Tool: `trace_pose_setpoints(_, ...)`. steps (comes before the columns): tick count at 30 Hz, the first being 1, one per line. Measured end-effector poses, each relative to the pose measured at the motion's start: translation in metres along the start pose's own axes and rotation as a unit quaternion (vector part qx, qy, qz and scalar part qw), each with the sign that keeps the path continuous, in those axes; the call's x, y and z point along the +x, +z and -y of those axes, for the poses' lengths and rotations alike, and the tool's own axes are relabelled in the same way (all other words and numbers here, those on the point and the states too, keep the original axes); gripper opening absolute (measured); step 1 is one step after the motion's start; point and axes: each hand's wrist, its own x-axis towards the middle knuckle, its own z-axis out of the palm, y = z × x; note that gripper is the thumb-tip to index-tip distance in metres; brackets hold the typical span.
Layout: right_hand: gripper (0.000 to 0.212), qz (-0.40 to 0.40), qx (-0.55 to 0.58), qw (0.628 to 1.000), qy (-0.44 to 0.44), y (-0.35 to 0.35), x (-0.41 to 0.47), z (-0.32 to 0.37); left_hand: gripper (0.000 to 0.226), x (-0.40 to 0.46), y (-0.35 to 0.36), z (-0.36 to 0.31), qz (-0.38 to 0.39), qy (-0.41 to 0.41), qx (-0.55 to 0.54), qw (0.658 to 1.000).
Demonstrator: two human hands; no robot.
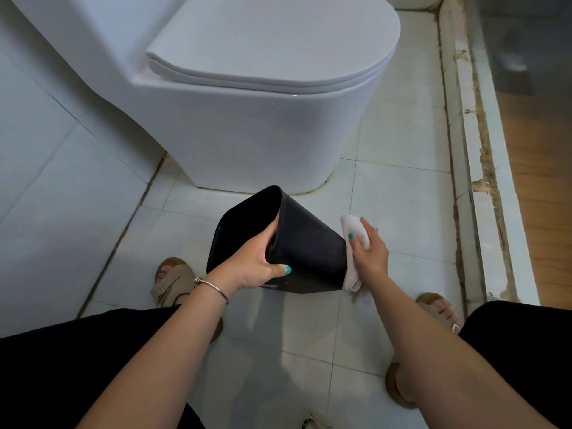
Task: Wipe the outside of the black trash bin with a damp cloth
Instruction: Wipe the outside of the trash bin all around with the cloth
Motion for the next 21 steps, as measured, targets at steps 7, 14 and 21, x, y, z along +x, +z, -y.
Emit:
trace_pose_setpoints(7,0.042,-0.064,0.169,0.983,-0.006,-0.012,-0.028,0.03,0.104,-0.002,-0.017,0.006,0.027,-0.03,0.025,0.999)
trace_pose_setpoints(14,0.042,0.029,0.202,0.974,-0.099,-0.002,-0.074,0.058,0.106,0.0,-0.019,-0.002,0.075,-0.028,0.09,0.993)
trace_pose_setpoints(21,0.043,0.062,0.2,0.973,-0.095,0.008,-0.093,0.061,0.065,-0.004,-0.04,-0.012,0.088,-0.001,0.063,0.994)
